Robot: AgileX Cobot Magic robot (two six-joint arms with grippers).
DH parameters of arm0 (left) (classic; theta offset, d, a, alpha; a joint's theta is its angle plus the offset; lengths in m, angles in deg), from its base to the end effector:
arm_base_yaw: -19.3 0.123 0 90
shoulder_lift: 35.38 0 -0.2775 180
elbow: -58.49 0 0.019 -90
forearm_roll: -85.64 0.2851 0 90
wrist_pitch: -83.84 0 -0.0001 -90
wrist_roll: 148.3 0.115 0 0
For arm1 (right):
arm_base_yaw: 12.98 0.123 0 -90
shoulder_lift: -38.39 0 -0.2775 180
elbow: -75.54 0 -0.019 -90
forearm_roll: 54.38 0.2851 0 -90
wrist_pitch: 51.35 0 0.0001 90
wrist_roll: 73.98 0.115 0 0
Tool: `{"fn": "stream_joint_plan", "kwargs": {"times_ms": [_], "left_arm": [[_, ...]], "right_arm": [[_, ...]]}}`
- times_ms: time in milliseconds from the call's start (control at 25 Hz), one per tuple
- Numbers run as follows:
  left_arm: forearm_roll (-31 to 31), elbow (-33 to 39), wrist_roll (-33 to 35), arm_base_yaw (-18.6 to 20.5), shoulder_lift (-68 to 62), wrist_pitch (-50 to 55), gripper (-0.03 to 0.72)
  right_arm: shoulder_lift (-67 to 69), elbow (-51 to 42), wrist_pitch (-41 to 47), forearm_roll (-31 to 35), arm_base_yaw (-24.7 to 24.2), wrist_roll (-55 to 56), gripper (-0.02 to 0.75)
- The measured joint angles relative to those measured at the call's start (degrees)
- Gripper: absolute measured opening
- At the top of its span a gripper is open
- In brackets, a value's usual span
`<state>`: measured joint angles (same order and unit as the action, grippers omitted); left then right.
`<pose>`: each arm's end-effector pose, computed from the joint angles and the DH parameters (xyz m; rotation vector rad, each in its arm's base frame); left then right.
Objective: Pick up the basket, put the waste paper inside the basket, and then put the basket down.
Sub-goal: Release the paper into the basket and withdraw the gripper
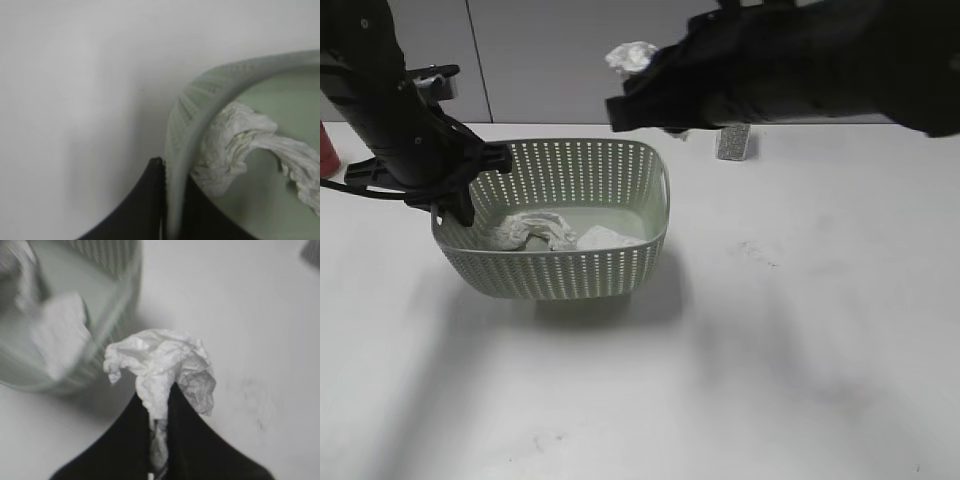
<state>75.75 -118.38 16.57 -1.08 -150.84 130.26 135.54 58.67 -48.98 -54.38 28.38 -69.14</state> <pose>0.3784 -0.1558 0.1438 -0.0162 2.9194 -0.3128 0.3045 0.2681 0.2484 -0.6483 1.9648 0.5034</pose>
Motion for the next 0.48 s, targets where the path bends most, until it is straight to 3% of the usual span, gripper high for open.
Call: {"fn": "stream_joint_plan", "kwargs": {"times_ms": [80, 160, 200, 360, 480], "left_arm": [[-0.1, 0.0, 0.0, -0.7, 0.0, 0.0, 0.002], [-0.2, 0.0, 0.0, -1.2, 0.0, 0.0, 0.002], [-0.3, 0.0, 0.0, -1.3, 0.0, 0.1, 0.002], [-0.3, 0.0, 0.0, -1.4, 0.0, -0.2, 0.002], [-0.3, 0.0, 0.0, -1.4, 0.0, -0.5, 0.002]], "right_arm": [[5.1, 4.6, 0.1, 1.3, 0.6, 0.0, 0.052], [9.6, 8.1, 2.4, 1.7, 0.7, 0.0, 0.120], [11.5, 9.7, 4.2, 1.9, 0.7, 0.0, 0.178], [14.8, 13.0, 10.4, 1.9, 0.7, 0.0, 0.557], [14.7, 15.3, 14.6, 1.4, 0.1, 0.0, 0.613]]}}
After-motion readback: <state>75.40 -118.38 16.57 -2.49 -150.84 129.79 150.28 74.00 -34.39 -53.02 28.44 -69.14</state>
